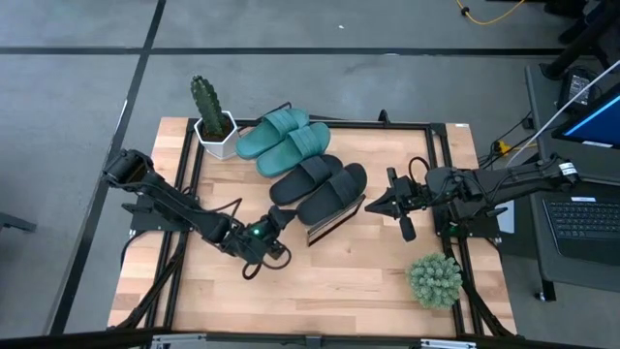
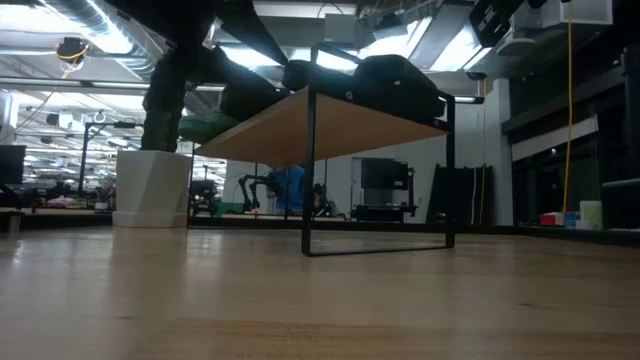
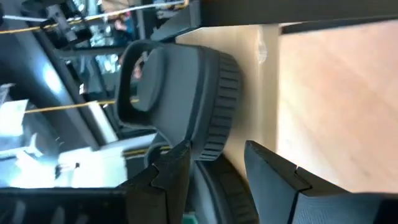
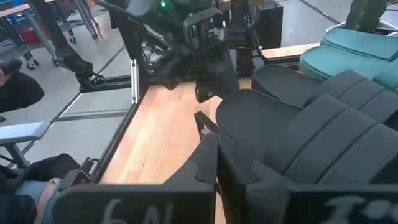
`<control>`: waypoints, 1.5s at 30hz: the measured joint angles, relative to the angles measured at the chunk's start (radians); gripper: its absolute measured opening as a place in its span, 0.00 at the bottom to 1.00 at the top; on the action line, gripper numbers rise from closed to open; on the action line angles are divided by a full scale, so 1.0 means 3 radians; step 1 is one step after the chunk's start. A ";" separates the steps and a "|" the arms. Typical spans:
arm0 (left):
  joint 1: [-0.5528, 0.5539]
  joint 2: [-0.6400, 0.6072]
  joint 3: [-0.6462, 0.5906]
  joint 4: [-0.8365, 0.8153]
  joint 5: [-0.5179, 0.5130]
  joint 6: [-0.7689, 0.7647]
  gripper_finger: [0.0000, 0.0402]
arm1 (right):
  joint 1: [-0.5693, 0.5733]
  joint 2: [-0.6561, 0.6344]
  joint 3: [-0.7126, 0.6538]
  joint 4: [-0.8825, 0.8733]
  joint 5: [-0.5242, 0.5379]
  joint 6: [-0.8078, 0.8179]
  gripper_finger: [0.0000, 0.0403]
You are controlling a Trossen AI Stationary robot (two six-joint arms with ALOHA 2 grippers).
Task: Pick and place slides into the shelf
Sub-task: Put the black slipper onto the shelf
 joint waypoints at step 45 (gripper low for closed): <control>0.0157 0.0009 0.0000 0.0198 0.0388 0.0200 0.36 | 0.0000 0.0217 0.0001 -0.0007 -0.0002 0.0020 0.01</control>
